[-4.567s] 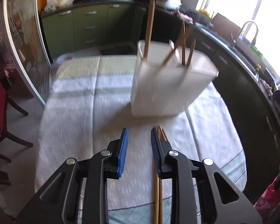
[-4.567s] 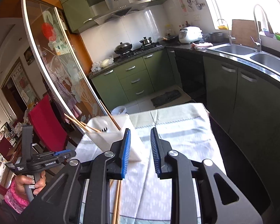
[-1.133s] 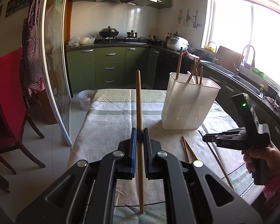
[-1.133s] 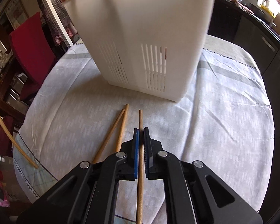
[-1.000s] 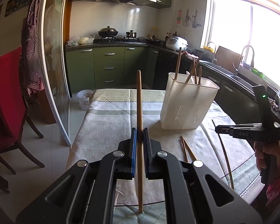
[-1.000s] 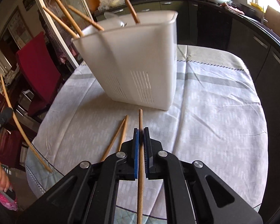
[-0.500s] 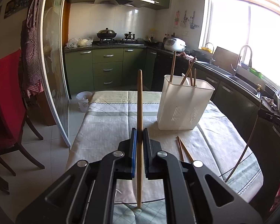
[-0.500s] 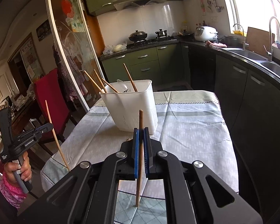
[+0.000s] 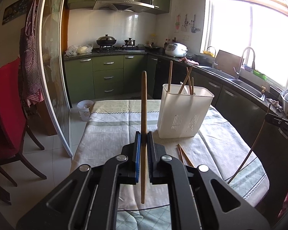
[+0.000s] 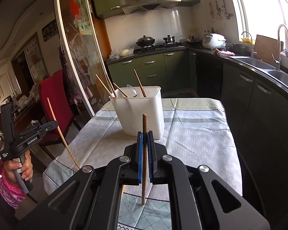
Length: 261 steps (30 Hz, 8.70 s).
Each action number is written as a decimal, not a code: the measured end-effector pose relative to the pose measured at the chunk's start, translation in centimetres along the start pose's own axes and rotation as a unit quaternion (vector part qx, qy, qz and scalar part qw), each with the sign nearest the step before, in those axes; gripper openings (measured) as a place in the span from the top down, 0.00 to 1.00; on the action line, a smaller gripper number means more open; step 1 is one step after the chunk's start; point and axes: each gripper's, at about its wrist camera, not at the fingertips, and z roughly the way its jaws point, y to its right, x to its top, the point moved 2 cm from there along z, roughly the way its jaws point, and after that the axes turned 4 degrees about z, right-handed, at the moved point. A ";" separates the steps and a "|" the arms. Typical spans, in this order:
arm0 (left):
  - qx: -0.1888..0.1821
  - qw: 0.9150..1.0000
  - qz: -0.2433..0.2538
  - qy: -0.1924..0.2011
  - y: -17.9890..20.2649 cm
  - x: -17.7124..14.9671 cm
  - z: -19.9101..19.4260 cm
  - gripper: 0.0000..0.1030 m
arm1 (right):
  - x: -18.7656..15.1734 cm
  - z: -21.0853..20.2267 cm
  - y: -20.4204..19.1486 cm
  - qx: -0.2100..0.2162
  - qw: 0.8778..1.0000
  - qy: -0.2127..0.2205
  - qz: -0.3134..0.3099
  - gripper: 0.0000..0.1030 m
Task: Organize utensils
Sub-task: 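Drop the chopsticks into the caddy with both grippers, then lower the left gripper and grasp a wooden chopstick beside the caddy, then lift the chopstick with the left gripper while the right gripper grasps the last chopstick, then drop both chopsticks into the caddy with the left and right grippers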
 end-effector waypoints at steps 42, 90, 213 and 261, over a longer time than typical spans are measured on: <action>-0.029 0.991 0.017 0.131 6.3 16.2 8.9 0.94 | 10.1 -3.2 -1.4 0.014 0.997 0.077 -0.015 0.94; -0.050 0.946 0.056 -0.314 9.2 -3.2 17.5 0.74 | 9.6 0.8 5.5 -0.039 0.996 0.059 0.048 0.78; -0.048 0.998 0.014 0.023 2.1 0.8 -1.2 0.95 | -0.1 -1.8 -3.3 0.010 0.999 0.019 -0.029 0.94; -0.044 0.997 0.043 0.038 5.3 16.2 9.9 0.90 | 11.6 -5.6 -2.7 0.020 0.992 0.118 -0.025 0.94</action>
